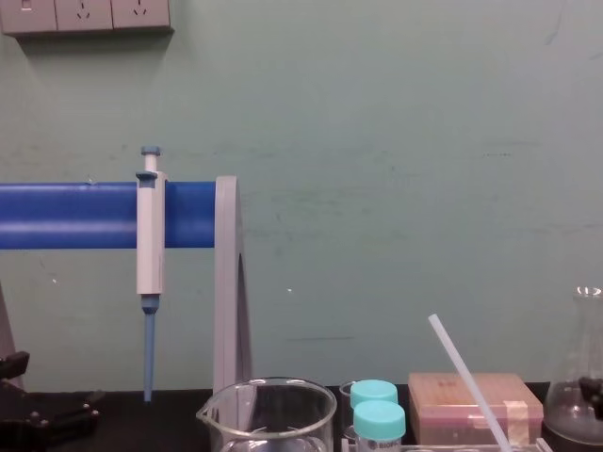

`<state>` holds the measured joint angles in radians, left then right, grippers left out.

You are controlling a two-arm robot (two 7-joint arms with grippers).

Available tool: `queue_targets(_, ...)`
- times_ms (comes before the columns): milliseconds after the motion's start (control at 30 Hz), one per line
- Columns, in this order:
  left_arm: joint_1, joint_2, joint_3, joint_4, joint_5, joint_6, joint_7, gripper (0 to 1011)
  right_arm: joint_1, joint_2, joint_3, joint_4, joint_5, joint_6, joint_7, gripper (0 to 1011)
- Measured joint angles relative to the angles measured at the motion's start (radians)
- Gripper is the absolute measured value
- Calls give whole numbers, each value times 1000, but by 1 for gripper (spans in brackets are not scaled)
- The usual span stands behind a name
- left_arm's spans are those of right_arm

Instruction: Pick up the stirring rod with one hand, then place it down.

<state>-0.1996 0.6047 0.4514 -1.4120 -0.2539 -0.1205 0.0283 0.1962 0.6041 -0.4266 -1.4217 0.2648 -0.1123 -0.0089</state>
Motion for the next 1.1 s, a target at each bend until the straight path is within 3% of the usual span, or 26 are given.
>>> queue_targets(133,0,0,0,0,0,0,0,1000,-13,8,39,-41,61,26,47,1000)
queue_targets(233,0,0,0,0,0,0,0,1000,-30,23,77,-96,148,70,118,1000)
queue_targets(367,0,0,0,0,0,0,0,1000,-52,49,125,-172,277,162,228,1000)
queue_targets(567,0,0,0,0,0,0,0,1000,-57,71,151,-231,395,281,362,1000)
queue_targets(700,0,0,0,0,0,0,0,1000,-43,79,141,-239,423,325,411,1000)
queue_targets(833,0,0,0,0,0,0,0,1000,-10,89,102,-233,428,361,459,1000)
queue_targets(867,0,0,0,0,0,0,0,1000,16,92,71,-222,421,373,483,1000)
queue_targets(1100,0,0,0,0,0,0,0,1000,83,90,-7,-186,370,391,519,1000)
